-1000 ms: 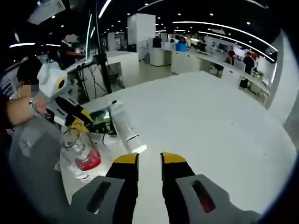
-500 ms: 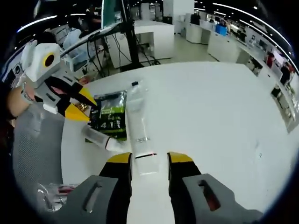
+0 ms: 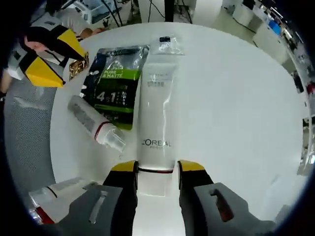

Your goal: Arrange the skincare products in the storage area until every visible bottle or jar stands upright without overlapping.

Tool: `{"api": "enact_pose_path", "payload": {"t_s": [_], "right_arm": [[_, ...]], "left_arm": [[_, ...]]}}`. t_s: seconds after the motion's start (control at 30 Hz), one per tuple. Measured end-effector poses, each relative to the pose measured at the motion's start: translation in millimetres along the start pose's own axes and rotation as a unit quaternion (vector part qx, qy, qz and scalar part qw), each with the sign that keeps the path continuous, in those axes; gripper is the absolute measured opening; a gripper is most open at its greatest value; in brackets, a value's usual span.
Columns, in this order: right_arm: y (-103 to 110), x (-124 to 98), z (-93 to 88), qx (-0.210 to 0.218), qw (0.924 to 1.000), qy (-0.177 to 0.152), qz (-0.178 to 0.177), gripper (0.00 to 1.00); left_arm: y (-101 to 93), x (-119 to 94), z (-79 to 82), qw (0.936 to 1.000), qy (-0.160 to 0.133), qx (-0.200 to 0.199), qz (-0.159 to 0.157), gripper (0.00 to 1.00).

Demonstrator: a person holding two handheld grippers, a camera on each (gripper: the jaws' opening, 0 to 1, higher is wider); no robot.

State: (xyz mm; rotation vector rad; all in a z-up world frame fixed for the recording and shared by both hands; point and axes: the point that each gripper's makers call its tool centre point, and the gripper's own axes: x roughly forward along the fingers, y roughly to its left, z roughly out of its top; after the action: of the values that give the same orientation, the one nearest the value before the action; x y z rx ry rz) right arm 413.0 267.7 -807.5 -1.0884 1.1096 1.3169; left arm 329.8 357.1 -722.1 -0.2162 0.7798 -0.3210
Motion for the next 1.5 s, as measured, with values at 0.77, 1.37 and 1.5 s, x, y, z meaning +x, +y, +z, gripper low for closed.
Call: {"api": "enact_pose_path", "payload": {"t_s": [0.77,1.37,1.5], "right_arm": [[-1,-3,-3.5,-0.008,0.9996,0.023,-0.012,0.29],[3,-3,-20.1,-0.012,0.9988,0.045,-0.013,0.29],[2,-1,-20.3,-0.012,0.9982,0.057,-0.014,0.29]], "left_arm": [[4.4,2,0.3,0.9989,-0.008,-0.044,-0.012,0.25],[59.2,76,9.4,0.9919,0.098,-0.080,-0.015,0.27],[61.2,85,15.8,0.9918,0.124,-0.031,0.003,0.27]]}}
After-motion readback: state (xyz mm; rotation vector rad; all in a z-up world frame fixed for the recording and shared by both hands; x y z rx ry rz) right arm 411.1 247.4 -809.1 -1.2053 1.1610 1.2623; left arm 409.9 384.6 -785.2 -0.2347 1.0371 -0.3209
